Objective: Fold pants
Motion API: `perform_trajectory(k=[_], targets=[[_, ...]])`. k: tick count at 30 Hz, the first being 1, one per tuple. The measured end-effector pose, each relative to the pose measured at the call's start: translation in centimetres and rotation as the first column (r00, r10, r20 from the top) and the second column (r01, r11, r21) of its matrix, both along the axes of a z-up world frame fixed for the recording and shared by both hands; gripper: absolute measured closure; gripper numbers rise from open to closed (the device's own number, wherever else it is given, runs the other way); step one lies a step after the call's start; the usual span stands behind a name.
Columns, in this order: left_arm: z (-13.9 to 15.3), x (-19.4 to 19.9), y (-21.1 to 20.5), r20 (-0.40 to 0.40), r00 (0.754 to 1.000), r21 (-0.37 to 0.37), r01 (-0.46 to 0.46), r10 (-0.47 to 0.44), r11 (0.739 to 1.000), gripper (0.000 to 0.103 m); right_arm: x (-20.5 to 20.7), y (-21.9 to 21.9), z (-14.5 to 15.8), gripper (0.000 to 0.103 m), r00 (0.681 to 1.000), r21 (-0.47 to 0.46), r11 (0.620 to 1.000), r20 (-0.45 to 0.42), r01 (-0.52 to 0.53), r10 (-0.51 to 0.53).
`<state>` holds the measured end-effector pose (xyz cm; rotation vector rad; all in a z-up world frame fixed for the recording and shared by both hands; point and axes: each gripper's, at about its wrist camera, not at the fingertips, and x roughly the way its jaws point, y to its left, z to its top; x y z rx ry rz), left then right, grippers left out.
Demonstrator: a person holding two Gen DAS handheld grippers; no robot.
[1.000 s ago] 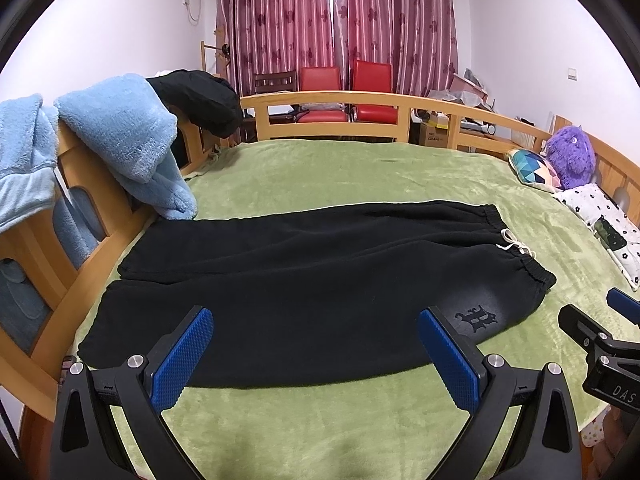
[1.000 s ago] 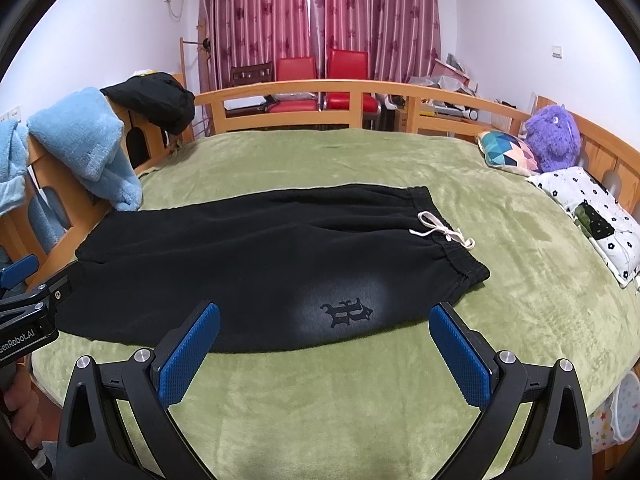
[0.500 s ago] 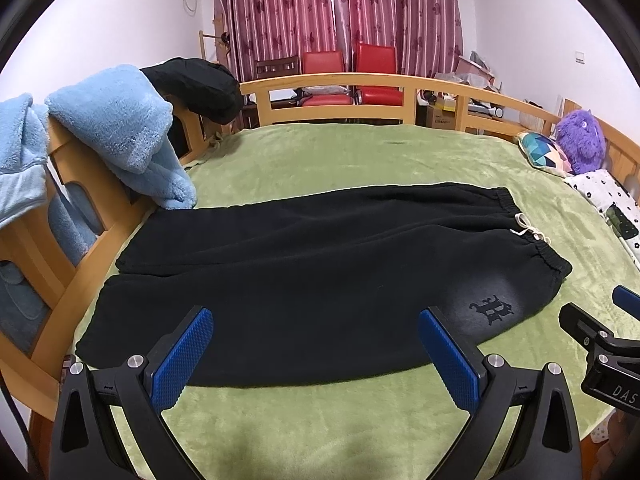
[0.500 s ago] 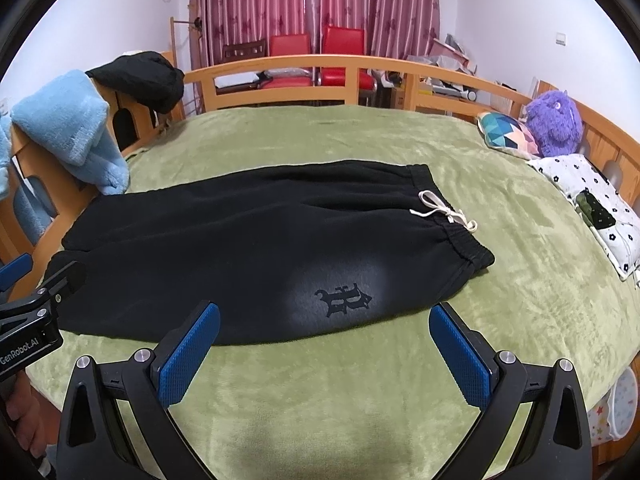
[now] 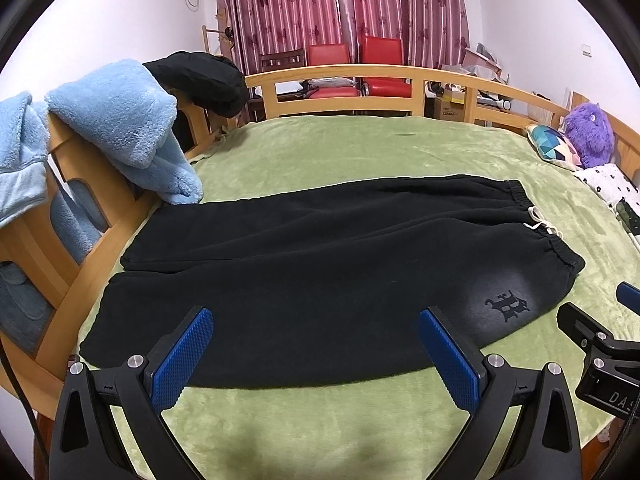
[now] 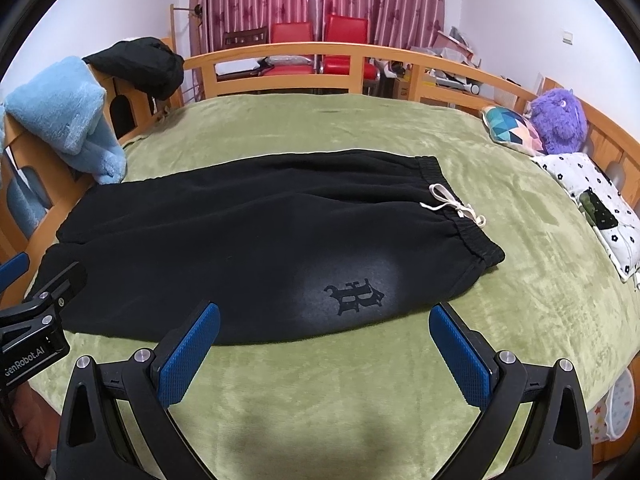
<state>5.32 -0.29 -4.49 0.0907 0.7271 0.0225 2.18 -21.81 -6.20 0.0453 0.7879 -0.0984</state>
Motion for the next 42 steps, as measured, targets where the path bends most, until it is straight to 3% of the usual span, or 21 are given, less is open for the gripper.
perform_trajectory(k=[23,31,33,36,42], targets=[[-0.2,1.2,0.1,-0.006,1.000,-0.013,-0.003,0.003,1.000,0.000,0.6,0.5,0.8,0.000,1.000,-0.001,1.000,0.007,0.017,-0.017],[0.9,0.7,3.9,-0.012,1.000,-0.086,0.002,-0.003,0.996,0.000,-0.3,-2.4,3.5,0.000,0.991,0.113,0.993,0.129,0.022,-0.037],[0.0,0.7,5.5,-0.031,0.999,-0.081,0.006,-0.009,0.997,0.000,-0.2,-3.4,3.6,0.000,0.990,0.132,0.991,0.134,0.028,-0.046],[-1.9,0.6,7.7,-0.063,0.998,-0.071,-0.023,0.019,0.997,0.002,0.0,-4.2,3.0,0.000,0.992,0.068,0.996,0.108,0.059,-0.066],[-6.9,1.7,12.4,-0.163,0.985,-0.188,-0.091,0.060,0.978,0.002,0.3,-6.0,0.1,0.002,0.993,0.036,0.995,0.065,0.097,-0.099]])
